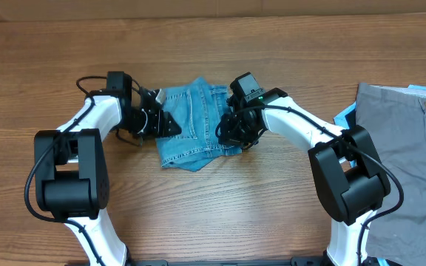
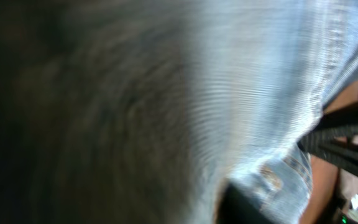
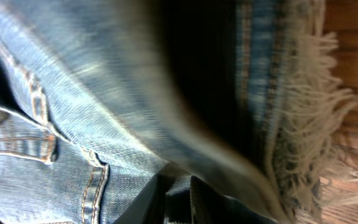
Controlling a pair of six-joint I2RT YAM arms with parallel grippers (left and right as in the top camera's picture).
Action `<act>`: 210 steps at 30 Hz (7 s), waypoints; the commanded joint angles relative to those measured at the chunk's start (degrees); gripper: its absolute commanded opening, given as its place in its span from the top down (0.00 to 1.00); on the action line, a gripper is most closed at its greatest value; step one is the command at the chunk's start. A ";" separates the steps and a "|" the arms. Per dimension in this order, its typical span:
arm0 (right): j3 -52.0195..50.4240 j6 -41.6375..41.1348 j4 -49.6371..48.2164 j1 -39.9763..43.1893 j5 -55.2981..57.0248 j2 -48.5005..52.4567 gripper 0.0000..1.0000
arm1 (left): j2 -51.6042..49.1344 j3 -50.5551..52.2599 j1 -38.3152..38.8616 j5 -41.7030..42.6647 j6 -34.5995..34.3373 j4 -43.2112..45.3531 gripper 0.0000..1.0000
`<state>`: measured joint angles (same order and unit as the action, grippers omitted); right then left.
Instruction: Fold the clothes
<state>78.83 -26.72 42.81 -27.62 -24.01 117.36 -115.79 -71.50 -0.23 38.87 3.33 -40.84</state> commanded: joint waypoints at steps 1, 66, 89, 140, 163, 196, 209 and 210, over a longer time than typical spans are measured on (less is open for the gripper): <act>-0.13 0.63 0.96 0.68 2.91 -1.40 0.84 | -0.74 1.36 3.02 4.39 2.25 0.26 0.96; 23.98 8.76 23.37 9.97 20.52 -55.19 0.00 | 45.70 -23.28 -4.92 -25.99 2.54 -28.85 0.00; 23.87 8.76 37.46 9.97 20.55 -66.58 0.00 | 67.43 -23.28 7.80 -42.03 -10.21 -44.85 0.00; -78.36 17.35 -38.93 22.56 31.67 -116.98 0.00 | 67.43 -23.26 7.80 -42.03 -10.21 -44.85 0.00; -78.36 17.35 -38.82 22.56 31.67 -116.98 0.00 | 68.00 -21.00 7.74 -45.66 -8.61 -38.38 0.00; -78.36 17.38 -38.82 22.56 31.67 -116.98 0.00 | 115.62 71.23 -1.20 -39.06 -12.81 44.81 0.00; -78.36 17.35 -38.82 22.56 31.67 -116.98 0.00 | 115.16 71.21 -1.20 -39.01 -12.76 36.41 0.00; -78.36 17.35 -38.82 22.56 31.67 -116.98 0.00 | 115.16 71.21 -1.20 -39.04 -12.76 36.41 0.00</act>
<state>1.04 -9.37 4.29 -5.28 7.70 0.80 -0.91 -0.47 -0.91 -0.64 -8.91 -4.47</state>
